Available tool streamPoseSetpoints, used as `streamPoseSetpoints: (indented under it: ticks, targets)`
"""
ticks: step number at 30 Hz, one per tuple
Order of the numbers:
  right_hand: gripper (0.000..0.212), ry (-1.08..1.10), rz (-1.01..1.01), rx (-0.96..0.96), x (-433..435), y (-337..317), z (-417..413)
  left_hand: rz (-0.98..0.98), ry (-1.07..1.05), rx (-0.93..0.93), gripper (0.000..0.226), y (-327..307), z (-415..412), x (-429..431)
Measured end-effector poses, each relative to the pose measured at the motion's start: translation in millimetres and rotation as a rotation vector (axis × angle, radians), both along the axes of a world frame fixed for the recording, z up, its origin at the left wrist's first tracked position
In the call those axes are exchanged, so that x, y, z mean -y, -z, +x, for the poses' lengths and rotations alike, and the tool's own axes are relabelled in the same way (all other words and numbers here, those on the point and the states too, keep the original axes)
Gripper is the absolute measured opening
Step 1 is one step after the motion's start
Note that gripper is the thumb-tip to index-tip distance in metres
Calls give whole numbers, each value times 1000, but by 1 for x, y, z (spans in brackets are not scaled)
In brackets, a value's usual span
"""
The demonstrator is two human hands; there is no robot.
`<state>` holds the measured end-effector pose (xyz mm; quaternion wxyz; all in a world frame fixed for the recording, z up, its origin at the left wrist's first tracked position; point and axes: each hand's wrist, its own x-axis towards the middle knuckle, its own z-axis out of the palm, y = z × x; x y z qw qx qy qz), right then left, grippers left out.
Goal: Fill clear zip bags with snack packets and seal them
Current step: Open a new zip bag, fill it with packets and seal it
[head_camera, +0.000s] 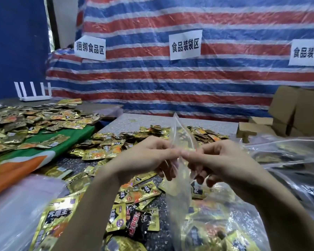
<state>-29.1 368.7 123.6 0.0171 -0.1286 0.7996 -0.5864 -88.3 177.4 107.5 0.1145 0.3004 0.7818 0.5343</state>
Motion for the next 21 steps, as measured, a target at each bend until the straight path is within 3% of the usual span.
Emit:
streamPoseSetpoints:
  ticks: [5, 8, 10, 13, 15, 18, 21]
  targets:
    - [21, 252, 75, -99, -12, 2, -7, 205, -91, 113, 36, -5, -13, 26]
    - [36, 308, 251, -471, -9, 4, -6, 249, -117, 144, 33, -2, -18, 26]
    - [32, 207, 331, -696, -5, 2, -4, 282, -132, 186, 28, 1, -19, 22]
    - [30, -5, 379, -702, -1, 5, -2, 305, -134, 231, 40, 4, -23, 18]
    - [27, -80, 433, -656, -4, 7, -4, 357, -133, 272, 36, 5, -26, 20]
    - [18, -63, 441, -603, -11, 7, -4, 386, -89, 272, 32, 7, -33, 27]
    - [16, 5, 388, -648, -16, 2, -3, 333, -40, 248, 51, 15, -45, 35]
